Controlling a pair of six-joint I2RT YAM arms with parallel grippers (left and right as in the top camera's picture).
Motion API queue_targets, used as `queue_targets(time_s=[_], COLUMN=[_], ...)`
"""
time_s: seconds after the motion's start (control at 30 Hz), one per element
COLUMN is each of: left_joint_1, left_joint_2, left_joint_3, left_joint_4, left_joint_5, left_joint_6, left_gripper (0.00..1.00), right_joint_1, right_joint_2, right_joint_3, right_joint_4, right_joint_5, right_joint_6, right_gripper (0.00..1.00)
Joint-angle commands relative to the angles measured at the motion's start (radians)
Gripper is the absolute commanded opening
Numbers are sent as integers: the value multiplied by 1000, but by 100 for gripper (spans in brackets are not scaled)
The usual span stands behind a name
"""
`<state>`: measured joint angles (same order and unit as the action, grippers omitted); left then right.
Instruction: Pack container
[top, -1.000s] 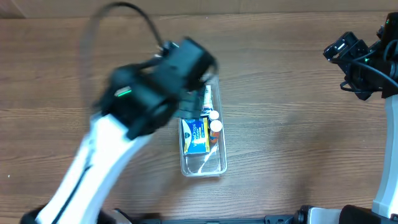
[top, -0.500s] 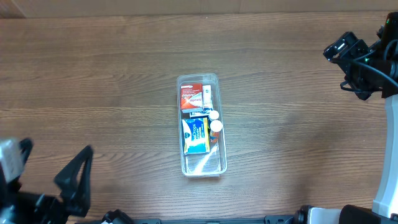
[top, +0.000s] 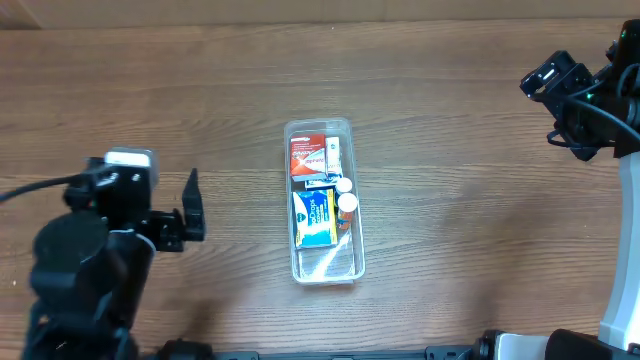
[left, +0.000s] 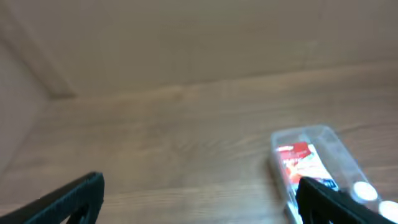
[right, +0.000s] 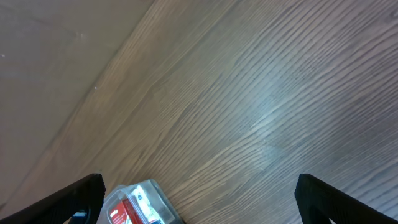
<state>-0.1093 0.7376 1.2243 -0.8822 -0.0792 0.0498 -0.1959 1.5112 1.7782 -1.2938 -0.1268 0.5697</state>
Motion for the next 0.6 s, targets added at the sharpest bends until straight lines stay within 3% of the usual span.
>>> queue_targets(time_s=[0.0, 0.2, 0.57], left_joint_1=[68, 92, 162], left_joint_2=[-153, -450, -726], left_joint_3=[-344, -840, -1122], left_joint_4=[215, 528, 536], left_joint_5=[203, 230, 236], left_joint_6=[61, -35, -84], left_gripper=[100, 100, 100], right_joint_1=[-2, -2, -2], right_joint_2=[-4, -4, -4], right_joint_3=[10, 10, 10], right_joint_4=[5, 5, 5], right_joint_5=[-2, -2, -2], right_joint_6=[0, 0, 0], right_gripper=[100, 100, 100])
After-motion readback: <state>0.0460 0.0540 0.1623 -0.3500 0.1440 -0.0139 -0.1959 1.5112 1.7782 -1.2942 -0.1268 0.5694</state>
